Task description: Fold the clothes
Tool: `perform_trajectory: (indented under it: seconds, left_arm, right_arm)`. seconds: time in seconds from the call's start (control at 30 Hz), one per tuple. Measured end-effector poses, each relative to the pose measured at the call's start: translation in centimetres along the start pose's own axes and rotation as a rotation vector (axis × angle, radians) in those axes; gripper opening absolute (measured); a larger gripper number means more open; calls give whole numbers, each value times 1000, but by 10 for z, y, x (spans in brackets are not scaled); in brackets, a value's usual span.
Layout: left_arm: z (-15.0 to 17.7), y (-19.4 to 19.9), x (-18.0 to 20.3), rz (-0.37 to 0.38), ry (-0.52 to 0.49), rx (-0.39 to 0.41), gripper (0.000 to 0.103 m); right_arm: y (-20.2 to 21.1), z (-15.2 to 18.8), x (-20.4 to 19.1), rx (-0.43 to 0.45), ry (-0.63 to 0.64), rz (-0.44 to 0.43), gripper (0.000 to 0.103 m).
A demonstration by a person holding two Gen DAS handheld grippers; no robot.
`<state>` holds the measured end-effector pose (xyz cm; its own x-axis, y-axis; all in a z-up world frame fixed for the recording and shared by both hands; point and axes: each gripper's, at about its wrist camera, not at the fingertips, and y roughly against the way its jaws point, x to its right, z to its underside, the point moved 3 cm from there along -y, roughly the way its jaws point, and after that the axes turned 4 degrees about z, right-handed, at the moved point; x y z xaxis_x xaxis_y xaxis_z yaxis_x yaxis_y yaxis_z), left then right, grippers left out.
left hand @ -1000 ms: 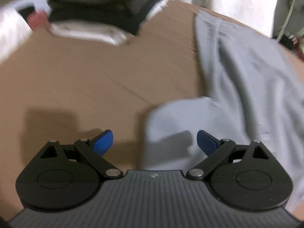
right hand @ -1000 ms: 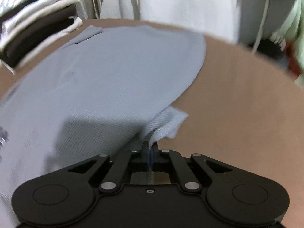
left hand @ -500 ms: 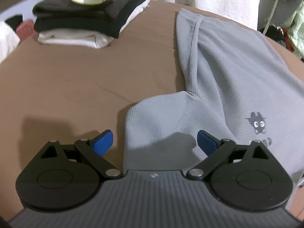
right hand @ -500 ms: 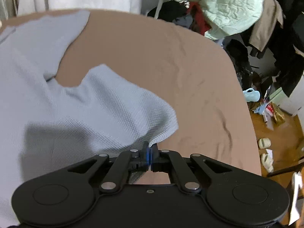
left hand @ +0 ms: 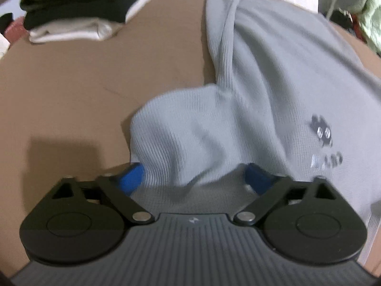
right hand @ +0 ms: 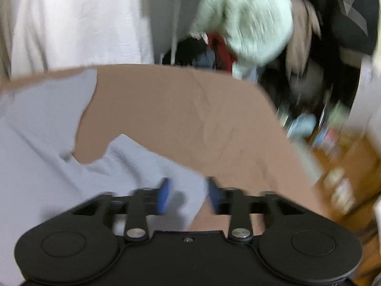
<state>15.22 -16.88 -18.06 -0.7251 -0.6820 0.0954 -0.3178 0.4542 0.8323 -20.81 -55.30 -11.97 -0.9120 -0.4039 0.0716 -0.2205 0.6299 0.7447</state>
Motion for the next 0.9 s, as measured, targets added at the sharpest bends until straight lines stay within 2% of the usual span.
perform_trajectory:
  seconds: [0.03,0.07,0.1,0.2,0.3,0.4,0.47,0.67,0.77,0.8,0.83,0.9]
  left_arm:
    - [-1,1,3,-12,-13,15,21]
    - [-1,2,7,-23,-25,29,12]
    - [-2,3,10,-35,-38,44,11]
    - [-2,14,7,-70,-18,81,8]
    - [0,20,-8,-102,40,81,8]
    - [2,27,-23,-133,99,81,8]
    - [4,31,-33,-154,139,81,5]
    - [9,44,-64,-217,257,81,5]
    - [11,50,-79,-249,316,80,8]
    - [12,51,-75,-265,296,83,8]
    - [8,50,-73,-275,277,85,8]
    - [6,52,-66,-263,246,108,8]
  right_arm:
    - [-8,1,8,-37,-59,-40,48]
    - [-16,2,15,-74,-117,-81,49]
    - [-24,3,23,-110,-174,-115,50]
    - [-44,21,39,-208,-318,-131,50]
    - [-56,29,45,-278,-351,-120,50]
    - [-56,28,50,-279,-387,-145,51]
    - [-56,32,51,-291,-415,-173,52]
    - [-75,38,47,-363,-467,-278,52]
    - [-90,34,41,-369,-461,-291,52]
    - [-95,31,38,-360,-447,-286,52]
    - [-94,25,33,-315,-405,-260,47]
    - [-76,12,6,-151,-170,-194,6]
